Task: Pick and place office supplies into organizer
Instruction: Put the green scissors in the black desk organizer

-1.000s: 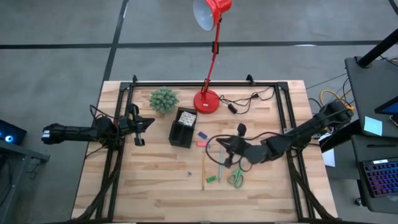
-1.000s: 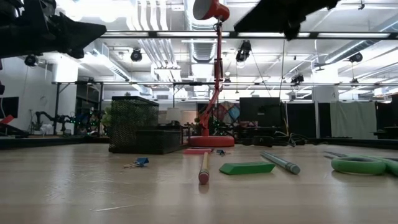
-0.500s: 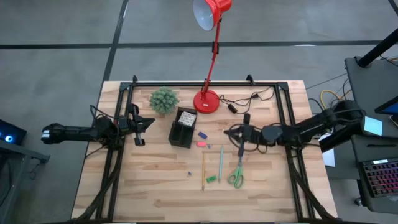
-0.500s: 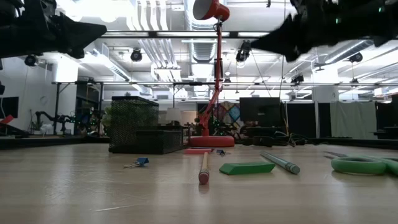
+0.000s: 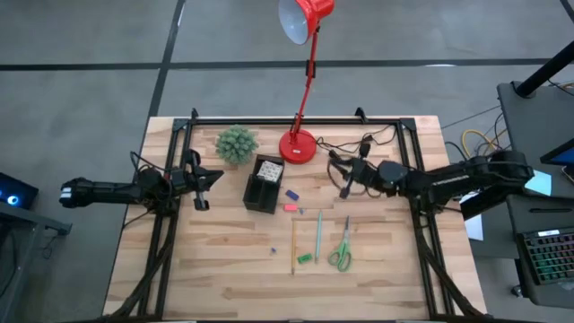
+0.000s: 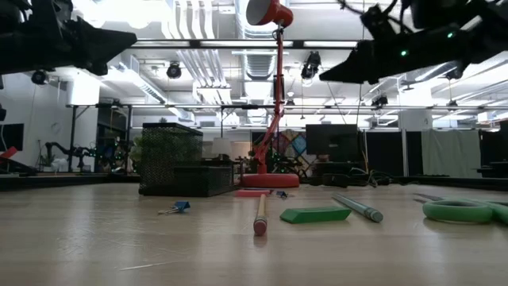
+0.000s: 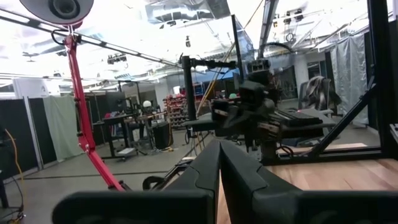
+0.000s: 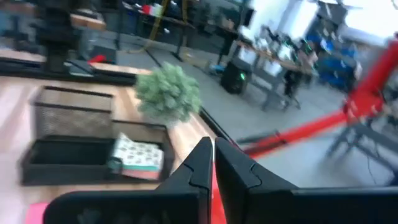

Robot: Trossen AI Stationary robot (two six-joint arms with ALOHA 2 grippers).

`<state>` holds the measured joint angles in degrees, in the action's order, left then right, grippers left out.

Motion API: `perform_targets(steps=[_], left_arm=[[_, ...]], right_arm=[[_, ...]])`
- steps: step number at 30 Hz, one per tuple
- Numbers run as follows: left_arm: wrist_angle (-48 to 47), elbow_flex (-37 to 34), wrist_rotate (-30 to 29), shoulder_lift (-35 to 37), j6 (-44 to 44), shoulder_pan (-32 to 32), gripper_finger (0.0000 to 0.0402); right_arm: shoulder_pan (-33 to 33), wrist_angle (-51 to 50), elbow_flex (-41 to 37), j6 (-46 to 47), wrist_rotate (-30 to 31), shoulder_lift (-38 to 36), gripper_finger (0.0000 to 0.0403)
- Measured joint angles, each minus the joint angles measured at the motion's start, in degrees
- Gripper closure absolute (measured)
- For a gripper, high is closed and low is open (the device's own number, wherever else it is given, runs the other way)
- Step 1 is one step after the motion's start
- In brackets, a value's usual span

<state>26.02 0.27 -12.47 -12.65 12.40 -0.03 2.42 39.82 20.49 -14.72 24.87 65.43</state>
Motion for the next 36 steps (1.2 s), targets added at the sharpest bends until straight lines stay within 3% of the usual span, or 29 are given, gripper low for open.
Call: perform_targets(steps=[7,14,20,27,31,36], left_arm=[[0.1,0.0,0.0,-0.1,0.0,0.0,0.0402],[0.8,0.0,0.0,0.0,0.0,0.0,0.0402],[4.6,0.0,0.0,0.0,0.0,0.0,0.0402],[4.5,0.0,0.0,-0.3,0.0,0.0,0.0402],[4.5,0.0,0.0,-0.8,0.0,0.0,0.0402],[4.5,0.0,0.0,-1.9,0.0,0.0,0.0402]], right_arm=[[3.9,-0.6,-1.1,8.2,-9.7,2.2,0.0348],[3.8,-0.4,-0.5,13.1,-13.1,5.2,0.0281],[3.8,-0.4,3.4,11.9,-18.4,7.4,0.0231],[3.7,-1.8,8.7,6.8,-19.2,11.3,0.0199],[3.1,-10.2,13.2,1.8,-19.3,13.3,0.0198],[1.1,-28.1,21.6,-1.6,-19.2,15.6,0.0197]])
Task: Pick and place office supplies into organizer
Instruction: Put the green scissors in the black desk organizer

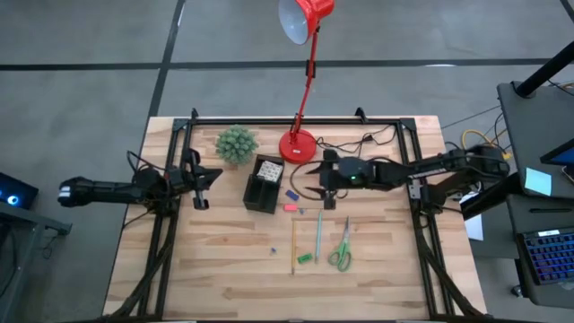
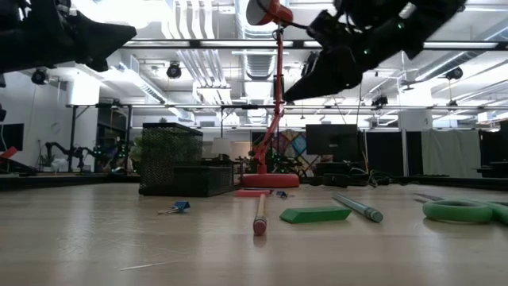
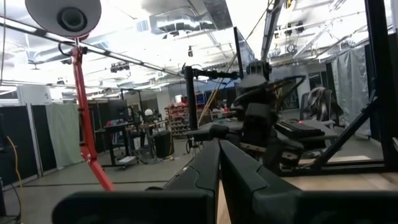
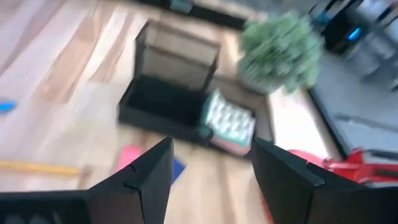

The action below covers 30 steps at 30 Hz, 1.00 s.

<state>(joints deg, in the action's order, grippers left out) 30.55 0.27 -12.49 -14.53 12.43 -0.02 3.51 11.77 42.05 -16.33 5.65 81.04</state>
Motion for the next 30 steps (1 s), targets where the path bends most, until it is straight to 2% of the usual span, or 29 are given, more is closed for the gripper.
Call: perform_targets(steps=[7,11,22,30], left_arm=[[-0.1,0.0,0.0,-2.3,0.0,0.0,0.0402],[0.0,0.0,0.0,-3.6,0.0,0.0,0.0402],[0.6,0.0,0.0,-4.1,0.1,0.0,0.0402],[0.6,0.0,0.0,-4.1,0.5,0.0,0.0402]], right_arm=[[-0.8,-27.9,13.5,13.6,0.2,1.9,0.0197],[-2.8,-39.4,18.2,18.1,-0.1,2.3,0.0197],[-15.2,-41.8,22.7,22.4,-0.2,1.9,0.0197],[-21.8,-42.1,22.7,26.2,0.4,1.9,0.0197]])
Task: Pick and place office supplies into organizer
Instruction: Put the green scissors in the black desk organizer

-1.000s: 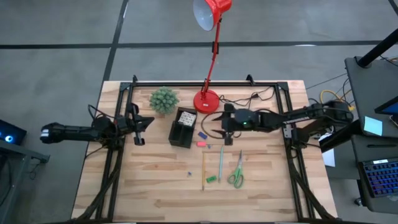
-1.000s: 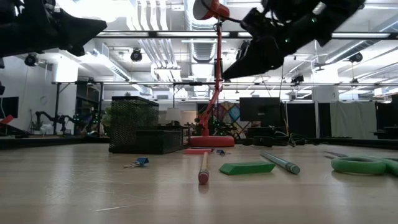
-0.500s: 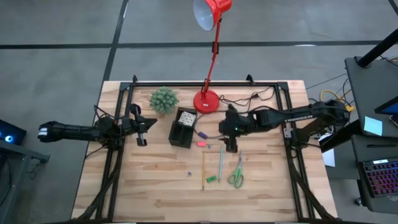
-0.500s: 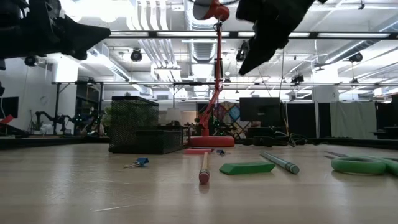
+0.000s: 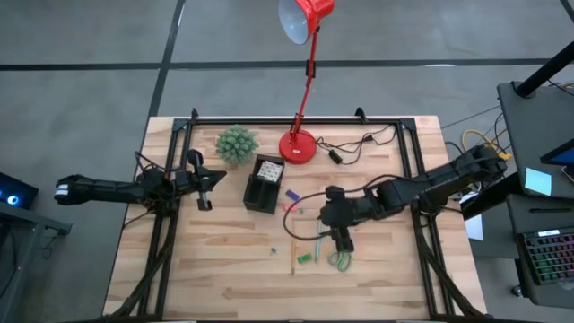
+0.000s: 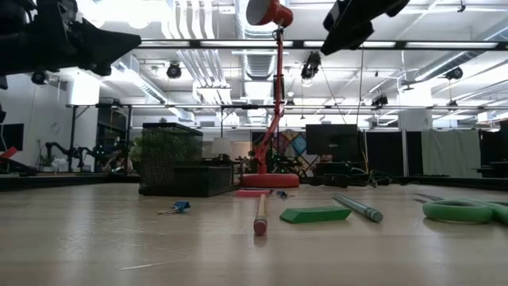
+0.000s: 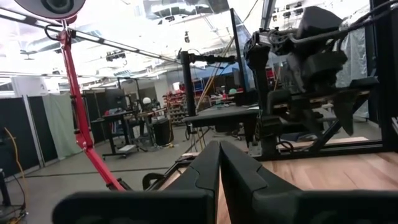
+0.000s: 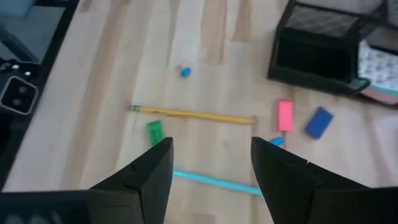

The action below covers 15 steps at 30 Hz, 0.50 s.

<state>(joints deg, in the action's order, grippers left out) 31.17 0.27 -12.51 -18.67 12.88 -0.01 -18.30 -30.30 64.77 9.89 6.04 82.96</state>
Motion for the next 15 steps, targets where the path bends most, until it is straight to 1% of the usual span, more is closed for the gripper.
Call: perform_targets(steps=[7,13,15], left_arm=[[0.2,0.0,0.0,-0.2,0.0,0.0,0.0402],[0.1,0.0,0.0,-0.1,0.0,0.0,0.0402],[0.1,0.0,0.0,0.0,0.0,0.0,0.0402]], right_arm=[[-2.9,-3.0,-0.4,6.2,0.0,0.0,0.0197],[-4.2,-6.2,-0.4,13.1,0.0,0.0,0.0197],[-4.7,-6.4,-0.4,14.0,0.0,0.0,0.0197]])
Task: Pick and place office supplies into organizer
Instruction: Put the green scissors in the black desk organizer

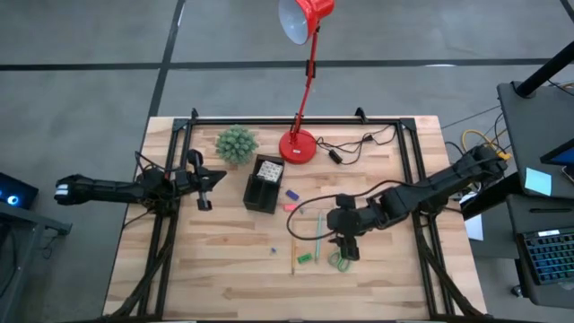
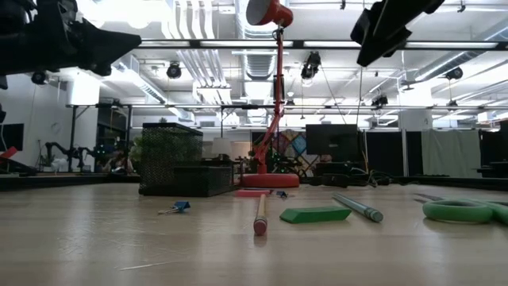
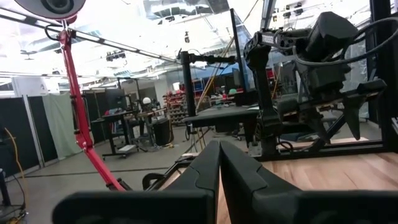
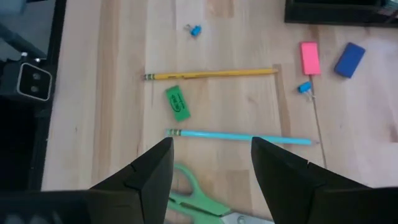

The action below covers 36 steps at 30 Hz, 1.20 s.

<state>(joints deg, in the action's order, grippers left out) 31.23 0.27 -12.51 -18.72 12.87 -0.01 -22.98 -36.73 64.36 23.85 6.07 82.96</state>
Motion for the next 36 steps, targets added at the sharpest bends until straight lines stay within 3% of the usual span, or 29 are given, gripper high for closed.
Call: perform_targets(steps=[21,28,36], left_arm=[[1.3,0.0,0.0,-0.6,-0.5,0.0,0.0402],[2.3,0.0,0.0,-0.8,-0.5,0.0,0.0402],[2.3,0.0,0.0,-1.1,-0.6,0.0,0.0402]], right_arm=[[-1.4,0.1,0.0,5.8,1.1,0.0,0.0197],[-4.8,0.4,0.0,13.4,5.7,0.6,0.0197],[-9.2,1.5,0.1,13.7,7.2,2.4,0.0197]])
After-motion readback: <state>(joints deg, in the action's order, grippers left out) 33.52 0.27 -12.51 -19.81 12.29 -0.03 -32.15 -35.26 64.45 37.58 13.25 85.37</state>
